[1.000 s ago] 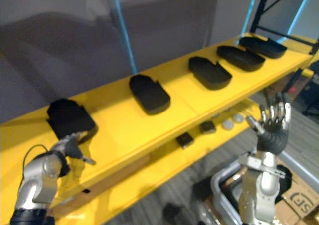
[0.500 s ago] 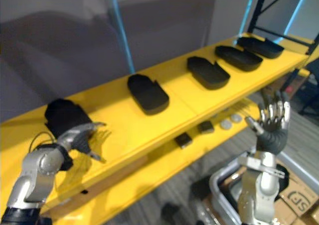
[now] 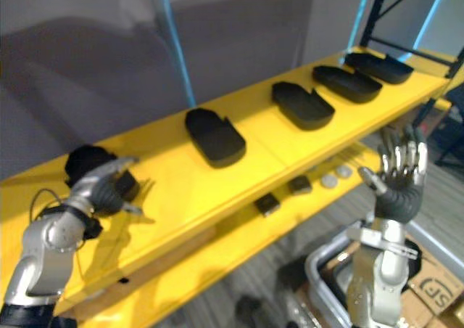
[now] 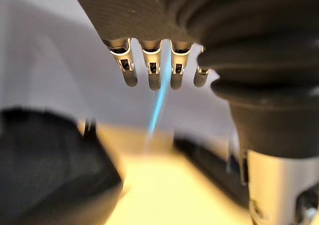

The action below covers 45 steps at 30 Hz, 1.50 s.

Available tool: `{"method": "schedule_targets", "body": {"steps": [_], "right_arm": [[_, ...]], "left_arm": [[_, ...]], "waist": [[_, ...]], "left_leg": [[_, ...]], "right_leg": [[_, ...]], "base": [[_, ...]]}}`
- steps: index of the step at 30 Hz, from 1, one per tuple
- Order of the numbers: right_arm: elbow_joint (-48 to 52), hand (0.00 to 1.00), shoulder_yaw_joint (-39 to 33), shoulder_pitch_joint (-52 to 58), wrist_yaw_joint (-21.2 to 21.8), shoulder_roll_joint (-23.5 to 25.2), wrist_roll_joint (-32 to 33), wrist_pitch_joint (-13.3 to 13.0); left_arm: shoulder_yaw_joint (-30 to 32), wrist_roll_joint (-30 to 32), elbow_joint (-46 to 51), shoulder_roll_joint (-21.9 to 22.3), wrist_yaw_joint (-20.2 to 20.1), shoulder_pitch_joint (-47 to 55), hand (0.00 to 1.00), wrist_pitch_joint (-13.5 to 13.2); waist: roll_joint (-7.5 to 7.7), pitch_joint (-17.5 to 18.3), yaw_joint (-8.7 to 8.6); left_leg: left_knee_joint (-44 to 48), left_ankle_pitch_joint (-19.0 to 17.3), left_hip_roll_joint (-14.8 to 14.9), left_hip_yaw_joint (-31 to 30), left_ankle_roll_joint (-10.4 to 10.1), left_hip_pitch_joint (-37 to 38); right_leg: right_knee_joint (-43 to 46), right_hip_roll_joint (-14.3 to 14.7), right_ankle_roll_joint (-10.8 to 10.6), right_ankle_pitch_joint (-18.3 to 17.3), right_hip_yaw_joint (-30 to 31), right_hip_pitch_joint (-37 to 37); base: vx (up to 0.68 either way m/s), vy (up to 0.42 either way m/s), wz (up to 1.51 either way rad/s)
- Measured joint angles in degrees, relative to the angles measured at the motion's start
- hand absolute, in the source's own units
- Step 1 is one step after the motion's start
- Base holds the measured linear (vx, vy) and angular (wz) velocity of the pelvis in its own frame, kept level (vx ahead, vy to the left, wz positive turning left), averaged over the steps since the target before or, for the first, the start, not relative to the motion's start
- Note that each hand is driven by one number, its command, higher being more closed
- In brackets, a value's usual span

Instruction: Walk over and take plastic housings, then place them on the shelf

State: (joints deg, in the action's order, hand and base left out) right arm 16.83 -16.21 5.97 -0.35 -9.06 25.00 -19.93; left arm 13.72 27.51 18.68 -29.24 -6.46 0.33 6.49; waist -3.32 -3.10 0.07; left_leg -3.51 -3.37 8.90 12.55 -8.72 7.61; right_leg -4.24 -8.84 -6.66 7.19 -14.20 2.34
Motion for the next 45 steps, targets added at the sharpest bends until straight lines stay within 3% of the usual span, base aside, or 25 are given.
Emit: {"method": "schedule_targets", "body": {"steps": [2,7,11,17,18,20,22,26,29,36,43,45], "right_arm": [[1.7,0.00,0.2,-0.3,-1.2,0.0,-2.4,-0.3],[2.8,0.00,4.5,-6.0,-2.8,-0.6,-7.0,-0.4],[2.8,0.00,11.9,-10.6,-3.0,-2.8,-12.7,-0.4],[-3.2,0.00,22.9,-21.9,-1.1,-6.7,-23.2,0.7],[-5.4,0.00,25.7,-24.5,-0.4,-7.6,-26.9,2.2],[-8.5,0.00,27.9,-26.7,0.2,-8.2,-30.3,3.0],[-10.7,0.00,29.9,-27.8,0.5,-9.0,-32.8,4.1],[-16.7,0.00,36.7,-33.5,0.6,-11.7,-39.5,5.5],[-22.2,0.00,43.5,-39.3,0.7,-13.6,-44.7,6.3],[-33.5,0.00,54.0,-47.9,2.8,-14.5,-56.8,7.4],[-38.4,0.00,57.0,-52.2,2.8,-14.5,-65.5,7.8],[-40.3,0.00,57.0,-52.9,2.5,-13.1,-69.6,10.2]], "left_arm": [[4.2,-6.0,4.1,3.5,8.5,1.4,0.00,-2.9],[10.4,-11.9,9.9,10.4,24.7,4.6,0.00,-9.2],[13.2,-13.8,13.9,17.7,34.7,8.0,0.00,-11.3],[14.2,-16.4,10.5,22.3,39.9,12.8,0.00,-8.7],[14.5,-17.6,6.0,23.5,41.0,13.5,0.00,-8.4],[14.5,-19.0,-0.5,24.3,43.3,14.8,0.00,-8.2],[15.0,-21.2,-8.8,24.5,46.1,16.1,0.00,-9.0],[17.4,-25.5,-30.8,25.4,51.2,17.6,0.00,-14.5],[16.9,-29.8,-44.5,25.3,51.4,17.6,0.00,-18.4],[16.3,-30.0,-59.9,25.3,48.2,16.4,0.00,-18.8],[13.2,-34.4,-69.6,26.3,35.3,14.9,0.00,-17.8],[11.7,-35.1,-70.8,27.0,31.6,14.7,0.00,-17.5]], "waist": [[0.09,-0.1,0.45],[0.76,-0.8,1.58],[1.56,-1.3,4.08],[2.72,-1.8,7.79],[3.06,-1.9,8.89],[3.71,-2.3,9.51],[4.46,-2.3,10.57],[5.87,-2.3,11.85],[6.42,-2.3,12.37],[8.40,-3.0,13.79],[8.80,-3.0,14.74],[8.80,-3.0,14.75]], "left_leg": [[0.1,0.1,0.0,-1.0,0.0,-0.7],[0.2,0.2,0.0,-3.3,-0.1,-0.6],[0.1,0.8,0.0,-6.4,-0.2,-1.6],[-0.2,1.9,0.0,-10.6,-0.2,-2.9],[-0.7,2.4,-0.1,-11.6,-0.3,-3.3],[-1.0,2.8,-0.1,-13.3,-0.2,-3.7],[-1.0,2.8,-0.1,-13.8,-0.2,-3.6],[-1.0,2.9,-0.3,-14.8,-0.2,-3.8],[-1.0,3.1,-0.2,-15.0,-0.2,-4.0],[-1.0,3.4,0.5,-15.2,-0.6,-4.6],[-1.0,3.5,0.7,-14.9,-0.6,-4.6],[-0.9,3.4,0.7,-14.8,-0.6,-4.6]], "right_leg": [[0.0,-0.1,0.1,-0.1,-1.0,0.1],[-0.1,-0.1,0.1,-0.6,-3.1,1.7],[-0.1,-0.3,-0.3,-1.4,-6.2,2.8],[0.2,-0.3,-0.2,-2.3,-10.2,4.0],[0.3,-0.3,-0.2,-2.5,-11.1,4.0],[1.0,-0.5,-0.2,-3.3,-12.6,4.5],[2.0,-0.6,-0.4,-4.1,-13.0,4.7],[2.7,-0.9,-0.4,-4.9,-14.0,4.9],[2.7,-0.9,-0.5,-5.0,-14.1,4.8],[2.7,-0.1,-0.4,-5.1,-14.1,4.2],[2.7,0.0,-0.4,-5.1,-13.7,3.9],[2.7,0.0,-0.4,-5.1,-13.6,3.9]], "base": [[0.01,-0.009,0.19],[0.01,-0.010,0.23],[0.01,-0.019,0.33],[0.02,-0.020,0.39],[0.01,-0.011,0.36],[0.03,-0.009,0.43],[0.03,-0.003,0.24],[0.02,-0.001,0.11],[0.00,-0.001,0.04],[0.00,0.000,0.00],[0.00,-0.001,-0.01],[0.00,0.000,0.00]]}}
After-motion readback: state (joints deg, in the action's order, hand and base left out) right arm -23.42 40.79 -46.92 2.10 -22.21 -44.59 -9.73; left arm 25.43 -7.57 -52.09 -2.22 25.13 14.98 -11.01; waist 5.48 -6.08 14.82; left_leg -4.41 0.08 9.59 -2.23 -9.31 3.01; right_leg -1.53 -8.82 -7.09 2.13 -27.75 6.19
